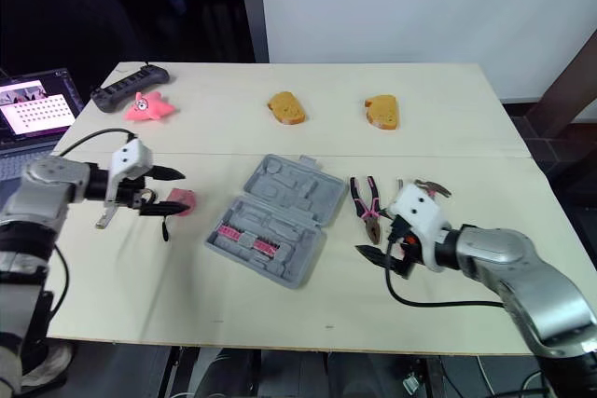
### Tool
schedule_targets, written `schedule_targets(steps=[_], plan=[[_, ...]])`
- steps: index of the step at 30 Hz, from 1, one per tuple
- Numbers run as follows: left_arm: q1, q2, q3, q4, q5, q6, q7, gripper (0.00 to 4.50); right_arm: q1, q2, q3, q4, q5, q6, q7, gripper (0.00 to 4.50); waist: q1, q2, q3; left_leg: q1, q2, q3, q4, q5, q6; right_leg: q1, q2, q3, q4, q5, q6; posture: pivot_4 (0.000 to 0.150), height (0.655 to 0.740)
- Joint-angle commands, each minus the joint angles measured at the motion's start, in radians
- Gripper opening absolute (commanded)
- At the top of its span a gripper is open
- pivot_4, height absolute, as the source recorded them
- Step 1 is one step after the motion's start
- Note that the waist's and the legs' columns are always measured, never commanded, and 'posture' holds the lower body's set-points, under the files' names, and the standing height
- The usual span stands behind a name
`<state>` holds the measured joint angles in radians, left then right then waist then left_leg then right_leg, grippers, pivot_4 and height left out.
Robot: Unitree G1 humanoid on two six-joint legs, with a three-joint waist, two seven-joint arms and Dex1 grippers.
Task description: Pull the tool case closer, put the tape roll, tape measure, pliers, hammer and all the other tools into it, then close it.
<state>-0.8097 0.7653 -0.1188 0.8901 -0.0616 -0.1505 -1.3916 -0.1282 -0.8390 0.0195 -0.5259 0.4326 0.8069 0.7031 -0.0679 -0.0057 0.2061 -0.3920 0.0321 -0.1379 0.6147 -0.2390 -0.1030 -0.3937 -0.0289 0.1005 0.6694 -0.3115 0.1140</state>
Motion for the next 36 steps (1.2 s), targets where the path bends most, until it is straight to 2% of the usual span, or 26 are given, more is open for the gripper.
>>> schedule_targets(steps=[1,2,5,8,16,22,36], plan=[[-0.084,-0.032,-0.013,0.125,0.058,-0.122,0.043,2.1,-0.067,0.045,0.084,0.071,-0.082,-0.024,-0.047,3.59,-0.001,-0.001,0.0,-0.001,0.0,0.0,0.0,0.0,0.0,0.0,0.0,0.0,0.0,0.0,0.0,0.15,0.74],[-0.103,-0.05,-0.019,0.159,0.07,-0.145,0.055,1.65,-0.088,0.065,0.107,0.097,-0.103,-0.033,-0.059,3.22,-0.001,-0.001,0.0,-0.001,0.0,0.0,0.0,0.0,0.0,0.0,0.0,0.0,0.0,0.0,0.0,0.15,0.74],[-0.141,-0.091,-0.026,0.237,0.101,-0.198,0.089,0.09,-0.124,0.097,0.157,0.156,-0.147,-0.051,-0.06,1.68,-0.001,0.0,0.0,-0.001,0.0,0.0,0.0,0.0,0.0,-0.001,0.0,0.0,0.0,0.0,0.001,0.15,0.74],[-0.161,-0.133,-0.037,0.301,0.143,-0.232,0.144,0.0,-0.148,0.112,0.221,0.222,-0.203,-0.078,-0.052,0.17,-0.002,0.0,0.0,-0.001,0.0,0.0,0.0,0.0,0.0,-0.001,0.0,0.0,0.0,0.0,0.001,0.15,0.74],[-0.186,-0.238,-0.033,0.377,0.203,-0.213,0.319,0.0,-0.207,0.199,0.279,0.338,-0.262,-0.107,-0.042,0.08,-0.002,-0.001,0.0,-0.001,0.0,-0.001,0.001,0.0,0.0,-0.002,0.0,0.0,0.004,0.0,0.001,0.15,0.74],[-0.187,-0.274,-0.046,0.406,0.248,-0.207,0.417,0.0,-0.221,0.224,0.302,0.348,-0.289,-0.099,-0.028,0.08,-0.003,-0.001,0.0,-0.001,0.0,-0.001,0.001,0.0,0.0,-0.002,0.0,0.0,0.005,0.0,0.001,0.15,0.74],[-0.169,-0.341,-0.063,0.426,0.294,-0.202,0.446,0.0,-0.264,0.286,0.326,0.397,-0.341,-0.081,-0.032,0.08,-0.003,-0.001,0.0,0.0,-0.001,-0.001,0.002,0.0,0.0,-0.002,0.0,-0.001,0.006,0.001,0.001,0.15,0.74]])
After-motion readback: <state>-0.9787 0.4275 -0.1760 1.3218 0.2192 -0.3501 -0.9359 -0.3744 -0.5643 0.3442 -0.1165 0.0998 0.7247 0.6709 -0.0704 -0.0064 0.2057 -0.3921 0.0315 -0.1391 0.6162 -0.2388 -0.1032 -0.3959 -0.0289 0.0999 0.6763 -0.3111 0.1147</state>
